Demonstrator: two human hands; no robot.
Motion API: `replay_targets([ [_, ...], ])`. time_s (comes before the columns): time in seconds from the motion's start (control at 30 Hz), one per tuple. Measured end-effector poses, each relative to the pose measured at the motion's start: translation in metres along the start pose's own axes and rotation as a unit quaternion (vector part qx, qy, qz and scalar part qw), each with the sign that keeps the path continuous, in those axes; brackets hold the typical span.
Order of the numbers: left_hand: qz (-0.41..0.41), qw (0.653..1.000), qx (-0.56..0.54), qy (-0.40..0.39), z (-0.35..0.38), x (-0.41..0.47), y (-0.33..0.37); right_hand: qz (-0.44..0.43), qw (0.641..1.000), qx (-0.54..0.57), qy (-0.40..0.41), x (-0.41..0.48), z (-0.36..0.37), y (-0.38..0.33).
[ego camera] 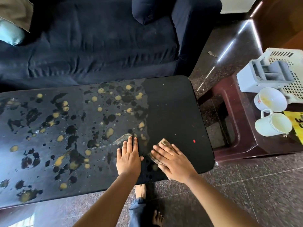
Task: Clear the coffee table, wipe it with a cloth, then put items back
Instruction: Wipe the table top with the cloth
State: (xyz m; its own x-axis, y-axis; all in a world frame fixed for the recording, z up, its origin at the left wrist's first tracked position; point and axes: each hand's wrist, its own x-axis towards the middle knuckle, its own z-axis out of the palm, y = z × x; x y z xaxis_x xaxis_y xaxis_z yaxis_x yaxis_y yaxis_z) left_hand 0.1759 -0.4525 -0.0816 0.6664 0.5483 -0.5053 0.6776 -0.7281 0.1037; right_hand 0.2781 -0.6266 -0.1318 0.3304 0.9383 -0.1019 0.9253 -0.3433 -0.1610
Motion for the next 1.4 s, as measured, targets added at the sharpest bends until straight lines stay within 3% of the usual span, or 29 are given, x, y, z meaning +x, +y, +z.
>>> replay_targets([
  [0.03, 0.000, 1.000, 0.004, -0.006, -0.001, 0.000, 0.001, 0.019, 1.000, -0.007, 0.003, -0.006, 0.001, 0.007],
  [0.13, -0.001, 1.000, 0.007, -0.014, -0.004, 0.002, 0.003, 0.234, 0.970, 0.056, 0.037, 0.006, 0.000, 0.001],
  [0.2, -0.003, 1.000, 0.010, -0.015, -0.004, 0.003, 0.003, 0.291, 0.951, 0.084, 0.062, 0.025, 0.000, -0.020],
  [0.33, -0.001, 1.000, 0.022, -0.011, -0.004, 0.002, 0.003, 0.119, 0.991, 0.048, 0.041, 0.008, 0.007, -0.033],
  [0.4, -0.002, 1.000, 0.019, -0.014, -0.004, 0.002, 0.003, 0.076, 0.996, 0.029, 0.031, -0.012, 0.008, -0.019],
  [0.53, -0.003, 1.000, 0.021, -0.017, -0.003, 0.002, 0.003, 0.265, 0.962, 0.051, 0.049, -0.012, 0.006, -0.019],
  [0.63, -0.003, 1.000, 0.023, -0.014, -0.001, 0.003, 0.001, 0.337, 0.936, 0.079, 0.065, 0.009, 0.008, -0.047],
  [0.7, -0.001, 1.000, 0.019, -0.013, 0.001, 0.003, 0.000, 0.326, 0.939, 0.087, 0.069, 0.016, 0.009, -0.064],
  [0.87, 0.002, 1.000, 0.013, -0.010, 0.001, 0.002, -0.003, 0.198, 0.978, 0.049, 0.051, -0.004, 0.011, -0.045],
  [0.97, 0.003, 1.000, 0.014, -0.009, 0.001, 0.001, -0.002, 0.308, 0.948, 0.056, 0.057, -0.013, 0.009, -0.030],
  [1.07, 0.007, 1.000, 0.011, -0.008, 0.002, 0.002, -0.002, 0.393, 0.911, 0.095, 0.081, 0.006, 0.009, -0.060],
  [1.17, 0.017, 1.000, 0.007, 0.007, 0.004, 0.003, -0.007, 0.299, 0.945, 0.111, 0.074, 0.023, 0.011, -0.101],
  [1.27, 0.036, 0.999, 0.004, 0.016, 0.004, 0.001, -0.014, 0.225, 0.969, 0.088, 0.056, 0.014, 0.013, -0.093],
  [1.4, 0.054, 0.998, 0.004, 0.017, 0.002, 0.001, -0.020, 0.335, 0.938, 0.076, 0.052, 0.003, 0.013, -0.071],
])
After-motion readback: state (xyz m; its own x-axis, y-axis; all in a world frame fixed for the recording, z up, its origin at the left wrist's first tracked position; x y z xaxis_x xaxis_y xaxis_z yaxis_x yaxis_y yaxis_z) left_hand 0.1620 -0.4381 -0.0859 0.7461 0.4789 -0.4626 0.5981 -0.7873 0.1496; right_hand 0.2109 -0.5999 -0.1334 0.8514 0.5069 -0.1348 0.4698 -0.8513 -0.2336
